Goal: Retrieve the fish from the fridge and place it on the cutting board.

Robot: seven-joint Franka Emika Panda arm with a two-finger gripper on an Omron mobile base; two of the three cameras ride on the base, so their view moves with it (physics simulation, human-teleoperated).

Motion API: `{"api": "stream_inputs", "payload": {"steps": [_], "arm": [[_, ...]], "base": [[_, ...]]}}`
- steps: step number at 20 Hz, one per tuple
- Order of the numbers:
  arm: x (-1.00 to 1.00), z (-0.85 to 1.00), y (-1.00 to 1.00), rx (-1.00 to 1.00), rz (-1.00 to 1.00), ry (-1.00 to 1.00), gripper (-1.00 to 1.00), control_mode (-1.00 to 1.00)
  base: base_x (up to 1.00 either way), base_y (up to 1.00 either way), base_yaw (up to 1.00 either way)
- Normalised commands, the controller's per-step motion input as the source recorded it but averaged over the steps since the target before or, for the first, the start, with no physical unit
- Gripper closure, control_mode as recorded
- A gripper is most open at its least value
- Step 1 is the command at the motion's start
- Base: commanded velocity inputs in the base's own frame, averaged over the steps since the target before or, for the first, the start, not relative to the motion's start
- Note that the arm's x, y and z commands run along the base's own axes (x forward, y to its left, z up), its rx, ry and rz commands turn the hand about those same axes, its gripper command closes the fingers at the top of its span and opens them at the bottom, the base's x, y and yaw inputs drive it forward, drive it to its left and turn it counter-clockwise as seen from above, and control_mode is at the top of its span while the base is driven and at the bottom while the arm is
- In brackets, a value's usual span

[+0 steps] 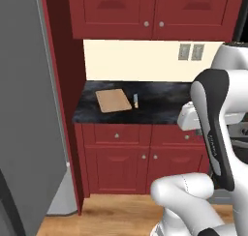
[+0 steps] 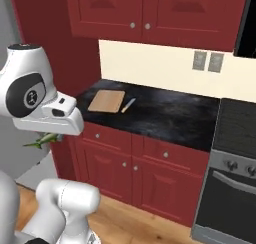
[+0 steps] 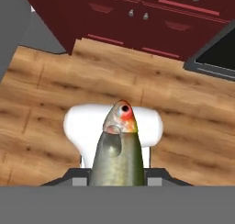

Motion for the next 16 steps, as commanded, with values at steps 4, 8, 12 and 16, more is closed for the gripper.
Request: {"api": "stream_inputs", "payload": {"steps": [4, 8, 12, 16], "arm": [[0.0, 0.0, 0.0, 0.0, 0.0, 0.0, 1.0, 1.0], [0.0, 0.0, 0.0, 0.0, 0.0, 0.0, 1.0, 1.0], [0.0, 0.0, 0.0, 0.0, 0.0, 0.0, 1.0, 1.0], [0.0, 0.0, 0.0, 0.0, 0.0, 0.0, 1.0, 1.0]], "base": [[0.74, -0.02, 0.2], [0.82, 0.0, 0.15], [0.88, 0.0, 0.18], [0.72, 0.0, 0.14]]}}
